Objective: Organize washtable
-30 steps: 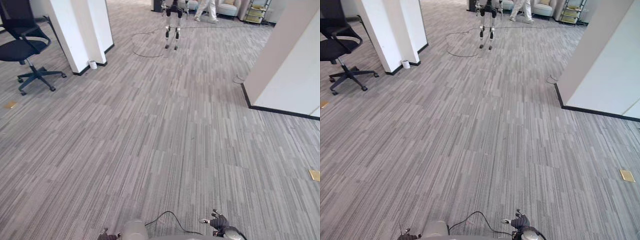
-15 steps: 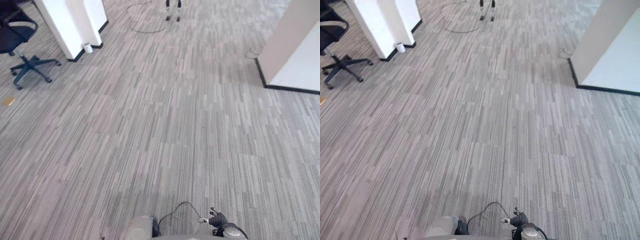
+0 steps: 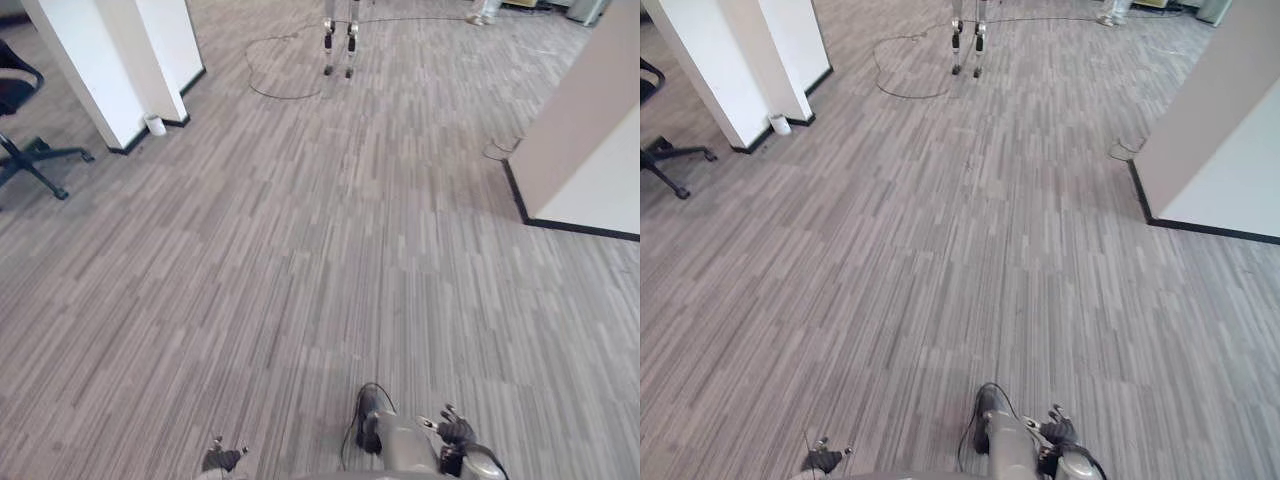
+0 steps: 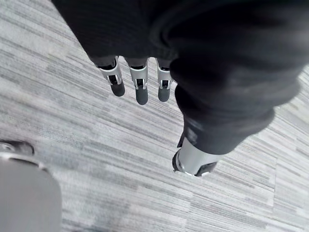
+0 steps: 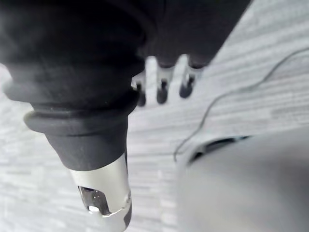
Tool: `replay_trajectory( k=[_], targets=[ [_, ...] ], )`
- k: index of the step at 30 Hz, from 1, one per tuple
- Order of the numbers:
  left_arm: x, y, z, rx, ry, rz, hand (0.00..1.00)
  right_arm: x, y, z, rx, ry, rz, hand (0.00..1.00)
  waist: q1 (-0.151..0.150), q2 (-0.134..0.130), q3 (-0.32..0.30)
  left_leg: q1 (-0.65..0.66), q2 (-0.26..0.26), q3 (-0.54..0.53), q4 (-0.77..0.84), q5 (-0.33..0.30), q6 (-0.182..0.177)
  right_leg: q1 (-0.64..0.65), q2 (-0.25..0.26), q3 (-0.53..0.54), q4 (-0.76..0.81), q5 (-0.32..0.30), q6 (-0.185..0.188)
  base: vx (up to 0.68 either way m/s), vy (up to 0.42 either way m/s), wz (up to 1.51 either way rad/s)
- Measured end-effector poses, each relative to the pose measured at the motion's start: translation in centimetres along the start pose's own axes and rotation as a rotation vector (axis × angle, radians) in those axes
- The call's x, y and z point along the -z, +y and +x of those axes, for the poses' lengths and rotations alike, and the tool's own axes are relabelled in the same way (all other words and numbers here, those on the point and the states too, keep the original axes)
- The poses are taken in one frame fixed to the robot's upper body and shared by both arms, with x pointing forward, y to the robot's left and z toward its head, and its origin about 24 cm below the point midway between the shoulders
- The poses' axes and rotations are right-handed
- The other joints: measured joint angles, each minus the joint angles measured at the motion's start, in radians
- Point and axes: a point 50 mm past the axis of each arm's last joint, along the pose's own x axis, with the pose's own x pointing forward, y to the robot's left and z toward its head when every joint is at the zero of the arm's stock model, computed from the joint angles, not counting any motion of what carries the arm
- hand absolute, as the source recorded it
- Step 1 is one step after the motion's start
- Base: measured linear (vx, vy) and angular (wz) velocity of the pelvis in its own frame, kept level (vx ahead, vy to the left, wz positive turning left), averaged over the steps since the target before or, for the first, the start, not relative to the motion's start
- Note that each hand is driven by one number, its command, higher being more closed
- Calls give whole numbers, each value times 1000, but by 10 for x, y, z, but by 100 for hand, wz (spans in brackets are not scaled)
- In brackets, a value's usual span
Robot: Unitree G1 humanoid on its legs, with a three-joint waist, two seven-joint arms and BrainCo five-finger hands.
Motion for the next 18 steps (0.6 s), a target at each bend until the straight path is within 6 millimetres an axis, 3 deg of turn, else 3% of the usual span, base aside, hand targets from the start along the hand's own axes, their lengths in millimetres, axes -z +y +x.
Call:
replay_trajectory(
  k=[1,2,3,4,5,6,7,8,9,12,13,14,15,16,18],
  targets=[
    [0,-3,-1,8,-1,-4,0,0,-2,0,8,2,11,0,-3,2,1,12,-3,-9,-31,14,5,-5,-6,2,34,-21,-2,506,-122,45],
    [-3,-15,-2,41,-17,-5,0,1,-8,0,28,5,20,0,-21,-2,8,72,-17,-28,-72,123,-3,-37,-33,-12,209,-114,-1,462,-195,36],
    [7,-14,-5,41,9,-3,0,4,-12,-2,28,18,-1,0,-28,8,-23,68,-4,-57,-31,154,-27,-35,-19,-12,204,-152,10,450,-214,38],
    [9,-13,-5,37,12,-8,0,8,-10,-3,22,28,-4,0,-30,0,-35,53,-4,-74,21,164,-22,-17,-11,-18,179,-191,-7,555,-237,3],
    [10,-16,-6,39,20,-26,0,8,-12,-3,30,29,5,0,-28,32,-45,-14,38,-95,180,201,13,12,29,-35,170,-218,-15,582,-180,-15],
    [9,-13,-5,26,22,-53,0,6,-15,-2,37,24,3,0,-27,38,-46,-135,65,-115,386,349,36,42,57,-41,147,-240,-25,493,-127,-21],
    [8,-11,-4,17,22,-67,0,7,-11,-3,30,27,7,0,-25,36,-43,-192,83,-123,480,450,33,68,70,-38,122,-246,-33,489,-123,-12],
    [4,-8,-3,6,9,-84,0,7,-11,-3,32,26,7,0,-17,43,-27,-308,137,-112,684,431,46,130,99,-40,74,-251,-45,497,-126,-13],
    [-3,-6,-2,-3,-16,-105,0,9,-9,-3,33,36,4,0,-1,35,-6,-397,182,-69,835,340,76,208,120,-38,25,-258,-56,586,-148,-8],
    [-19,0,0,-7,-88,-81,0,14,4,-3,3,62,-40,0,5,-4,15,-555,149,-47,875,215,73,365,116,-36,-86,-265,-63,416,-78,13],
    [-25,0,0,-1,-116,-63,0,12,10,-2,-13,61,-53,0,8,-14,20,-628,116,-31,816,169,67,418,114,-32,-136,-267,-59,391,-10,-2],
    [-29,-3,0,9,-133,-55,0,8,15,0,-25,53,-61,0,19,-3,21,-695,89,-9,727,142,64,455,113,-24,-169,-274,-47,380,23,-7],
    [-31,-5,0,15,-140,-52,0,6,15,1,-27,49,-72,0,26,3,24,-719,74,-1,671,140,68,474,112,-20,-183,-280,-40,380,79,-6],
    [-34,-6,1,19,-148,-52,0,4,15,2,-32,47,-88,0,35,10,27,-754,40,14,518,142,65,508,105,-17,-204,-292,-24,393,126,1],
    [-34,-6,1,17,-148,-54,0,3,19,2,-43,42,-99,0,57,10,28,-765,-19,13,199,179,30,553,88,-5,-229,-320,-5,409,171,-7]
  ],
)
